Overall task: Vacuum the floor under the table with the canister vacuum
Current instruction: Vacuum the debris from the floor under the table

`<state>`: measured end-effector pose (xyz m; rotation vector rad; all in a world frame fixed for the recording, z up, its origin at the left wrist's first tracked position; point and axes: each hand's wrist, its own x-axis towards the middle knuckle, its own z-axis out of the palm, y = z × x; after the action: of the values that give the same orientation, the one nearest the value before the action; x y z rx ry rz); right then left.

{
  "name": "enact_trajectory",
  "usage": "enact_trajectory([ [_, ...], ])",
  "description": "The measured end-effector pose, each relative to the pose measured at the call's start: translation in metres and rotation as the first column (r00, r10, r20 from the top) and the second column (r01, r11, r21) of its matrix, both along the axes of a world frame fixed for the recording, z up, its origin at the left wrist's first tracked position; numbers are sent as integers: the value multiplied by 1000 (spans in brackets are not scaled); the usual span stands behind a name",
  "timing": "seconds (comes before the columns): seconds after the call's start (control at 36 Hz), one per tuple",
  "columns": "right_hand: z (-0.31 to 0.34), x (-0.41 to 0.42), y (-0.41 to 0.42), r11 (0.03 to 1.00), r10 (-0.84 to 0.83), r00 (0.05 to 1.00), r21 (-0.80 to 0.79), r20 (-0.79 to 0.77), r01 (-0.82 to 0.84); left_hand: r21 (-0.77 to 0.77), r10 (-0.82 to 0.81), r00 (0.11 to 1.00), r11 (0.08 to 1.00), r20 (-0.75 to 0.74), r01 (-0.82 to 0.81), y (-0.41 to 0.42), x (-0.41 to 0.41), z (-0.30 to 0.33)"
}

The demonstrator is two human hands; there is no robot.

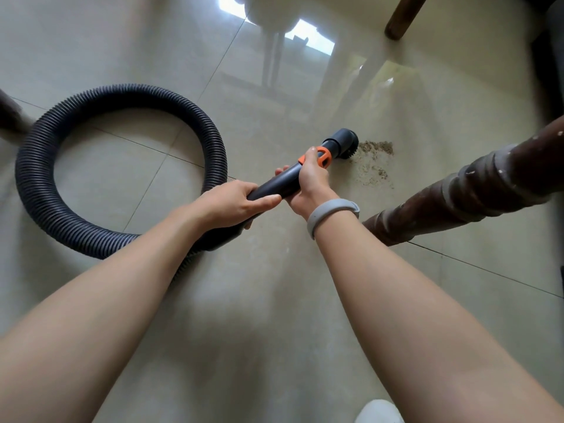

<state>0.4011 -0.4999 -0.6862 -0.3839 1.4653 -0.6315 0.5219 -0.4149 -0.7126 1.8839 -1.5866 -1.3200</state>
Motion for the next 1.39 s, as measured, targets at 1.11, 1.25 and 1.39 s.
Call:
enact_trajectory([
  [1.11, 2, -19, 65, 990, -136, 987, 41, 82, 133, 58, -26, 999, 998, 36, 24, 50, -6, 7],
  [1.25, 3, -19, 53, 995, -92, 993, 37, 70, 89, 41, -18, 1000, 999, 17, 17, 42, -7, 6],
  [1.39, -1, -16, 38, 999, -47, 997, 13, 61, 46, -6, -34, 991, 999, 128, 35, 32, -8, 5],
])
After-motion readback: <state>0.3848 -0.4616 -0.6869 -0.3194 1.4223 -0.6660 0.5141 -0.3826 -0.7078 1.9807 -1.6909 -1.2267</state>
